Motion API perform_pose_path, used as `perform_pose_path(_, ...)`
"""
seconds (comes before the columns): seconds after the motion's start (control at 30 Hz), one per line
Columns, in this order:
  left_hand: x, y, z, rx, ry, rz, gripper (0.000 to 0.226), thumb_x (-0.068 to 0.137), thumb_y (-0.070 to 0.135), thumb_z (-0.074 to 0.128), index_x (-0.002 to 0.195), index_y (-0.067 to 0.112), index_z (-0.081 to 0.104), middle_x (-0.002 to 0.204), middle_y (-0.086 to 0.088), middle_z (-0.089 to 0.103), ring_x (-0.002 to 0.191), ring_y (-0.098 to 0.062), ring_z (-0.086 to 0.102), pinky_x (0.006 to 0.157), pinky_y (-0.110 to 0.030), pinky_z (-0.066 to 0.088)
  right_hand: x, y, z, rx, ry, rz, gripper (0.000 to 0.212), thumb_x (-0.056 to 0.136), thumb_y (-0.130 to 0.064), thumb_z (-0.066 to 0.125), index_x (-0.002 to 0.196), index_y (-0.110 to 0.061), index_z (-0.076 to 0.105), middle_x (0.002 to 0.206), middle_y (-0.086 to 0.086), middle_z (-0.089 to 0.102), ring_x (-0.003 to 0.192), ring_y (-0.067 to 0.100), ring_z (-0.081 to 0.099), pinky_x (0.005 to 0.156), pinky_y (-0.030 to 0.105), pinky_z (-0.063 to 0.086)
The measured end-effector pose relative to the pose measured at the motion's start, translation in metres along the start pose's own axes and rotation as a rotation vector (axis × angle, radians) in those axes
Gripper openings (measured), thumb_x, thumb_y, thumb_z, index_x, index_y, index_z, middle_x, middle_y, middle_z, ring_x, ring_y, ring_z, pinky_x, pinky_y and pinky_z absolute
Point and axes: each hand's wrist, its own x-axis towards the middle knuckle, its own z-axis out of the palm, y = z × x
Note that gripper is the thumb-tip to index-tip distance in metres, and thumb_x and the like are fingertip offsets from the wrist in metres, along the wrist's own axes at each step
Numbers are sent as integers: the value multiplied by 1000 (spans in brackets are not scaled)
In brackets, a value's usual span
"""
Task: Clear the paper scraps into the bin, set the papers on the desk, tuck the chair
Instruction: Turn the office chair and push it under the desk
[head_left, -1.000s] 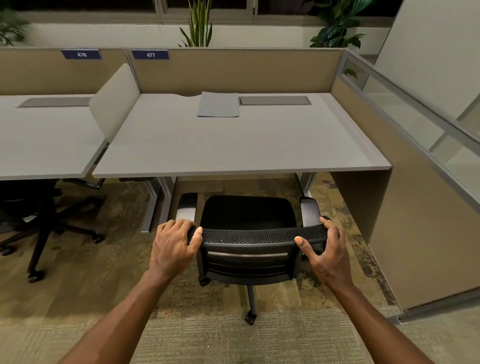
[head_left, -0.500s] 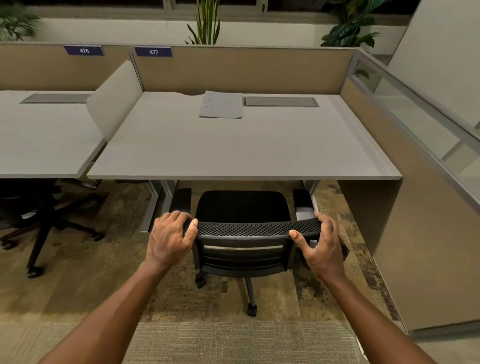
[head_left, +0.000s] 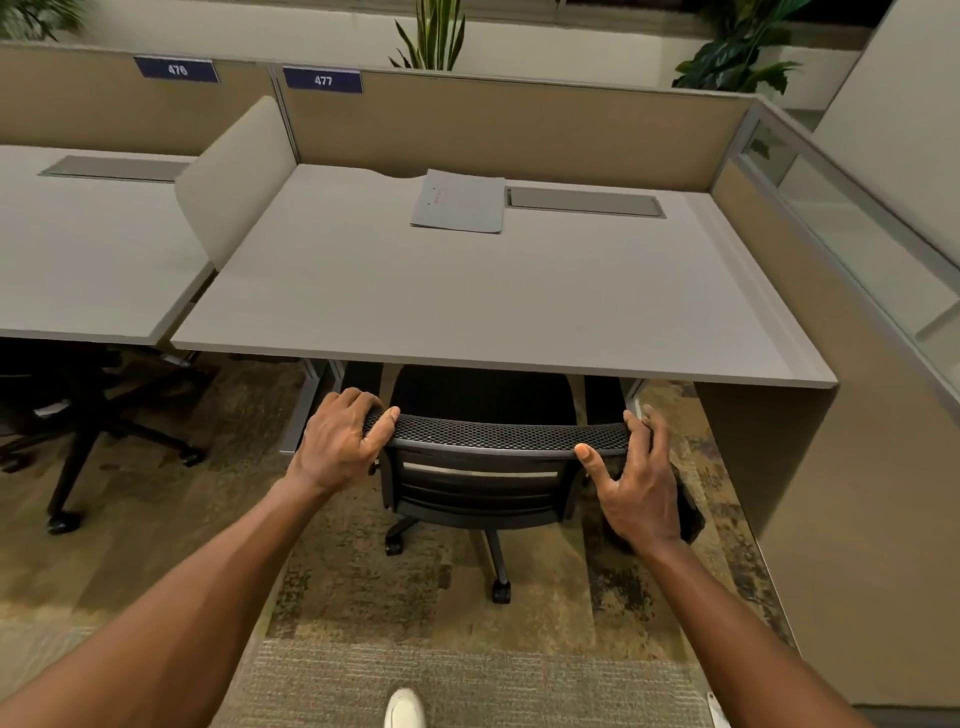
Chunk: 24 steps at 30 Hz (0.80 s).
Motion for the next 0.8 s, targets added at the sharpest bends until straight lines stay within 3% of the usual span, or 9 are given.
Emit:
perform_pose_path(0.13,21,-11,-2,-23,0,15,58,101,65,37,109,19,71,102,1,67,94,-18,56,79,-34,45,15,-6,16,-13,19,3,99,92,-85,41,155,-9,37,161,10,31,144,30,45,99,39,55)
perform_pose_path(0.33,51,-23,-7,-50,-15,34,63,98,69,38,107,16,72,102,-2,68,95,-20,57,82,-36,46,33,-16,35,-25,36,24,92,93,-82,46,149,-9,42,148,10,39,129,27,54,87,44,65)
perform_pose_path(0.63,90,-35,-9,-44,-83,48,74,95,80,34,107,16,69,103,-3,65,96,-20,55,84,-37,47,62,-27,46,-68,56,25,95,92,-84,41,147,-7,44,142,11,41,118,29,59,79,43,65)
perform_pose_path(0.8,104,-38,-5,-51,-96,43,79,93,84,31,111,16,68,106,-3,65,98,-21,55,84,-37,48,78,-25,49,-81,61,10,96,92,-85,39,145,-6,44,139,12,43,114,30,59,74,35,59)
